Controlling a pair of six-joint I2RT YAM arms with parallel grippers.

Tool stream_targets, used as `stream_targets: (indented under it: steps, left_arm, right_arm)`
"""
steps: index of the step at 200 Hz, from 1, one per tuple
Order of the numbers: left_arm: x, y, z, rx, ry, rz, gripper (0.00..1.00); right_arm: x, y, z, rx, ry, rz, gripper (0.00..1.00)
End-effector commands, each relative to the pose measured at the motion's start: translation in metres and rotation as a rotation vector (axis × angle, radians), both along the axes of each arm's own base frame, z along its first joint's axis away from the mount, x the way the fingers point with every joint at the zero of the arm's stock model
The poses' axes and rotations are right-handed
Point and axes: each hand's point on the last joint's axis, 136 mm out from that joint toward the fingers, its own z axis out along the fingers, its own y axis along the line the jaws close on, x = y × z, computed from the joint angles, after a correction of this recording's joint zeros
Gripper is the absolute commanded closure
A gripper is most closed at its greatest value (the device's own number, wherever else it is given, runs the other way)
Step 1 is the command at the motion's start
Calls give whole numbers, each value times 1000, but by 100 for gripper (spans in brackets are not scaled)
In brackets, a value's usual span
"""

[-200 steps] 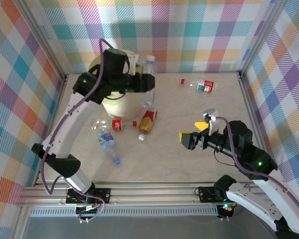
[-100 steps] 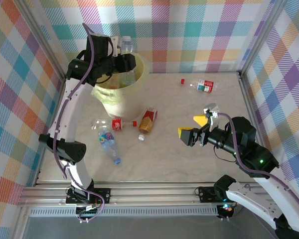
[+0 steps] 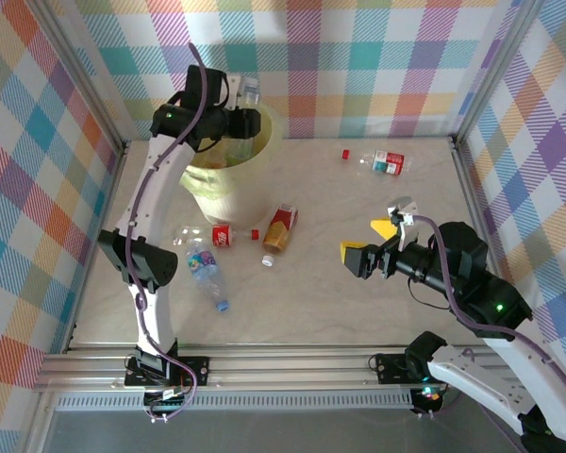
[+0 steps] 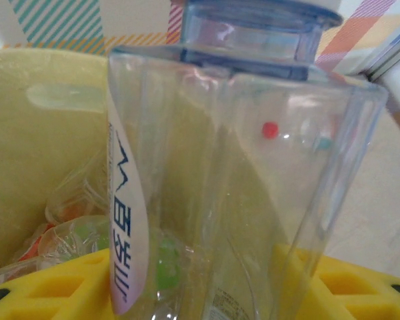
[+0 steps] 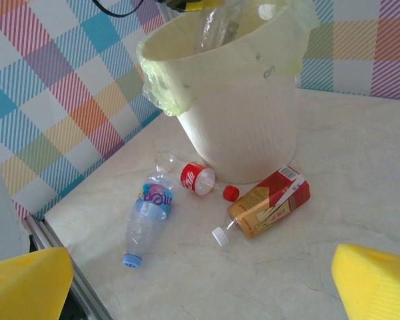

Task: Put the plastic bottles in the bin

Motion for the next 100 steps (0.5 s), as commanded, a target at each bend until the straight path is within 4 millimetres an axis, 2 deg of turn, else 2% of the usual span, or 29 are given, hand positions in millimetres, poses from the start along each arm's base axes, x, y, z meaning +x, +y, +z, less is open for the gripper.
stream_targets:
  steps: [1, 61, 100]
  left_arm:
    - [0, 9, -7, 59, 11, -14, 44]
    - [-4, 9, -44, 102, 126, -29, 41]
    - [-7, 8, -49, 90, 153, -29, 36]
  right_arm:
    - [-1, -4, 6, -12, -25, -4, 0]
    - [-1, -2, -7, -22, 15, 0, 0]
    - [0, -2, -15, -29, 30, -4, 0]
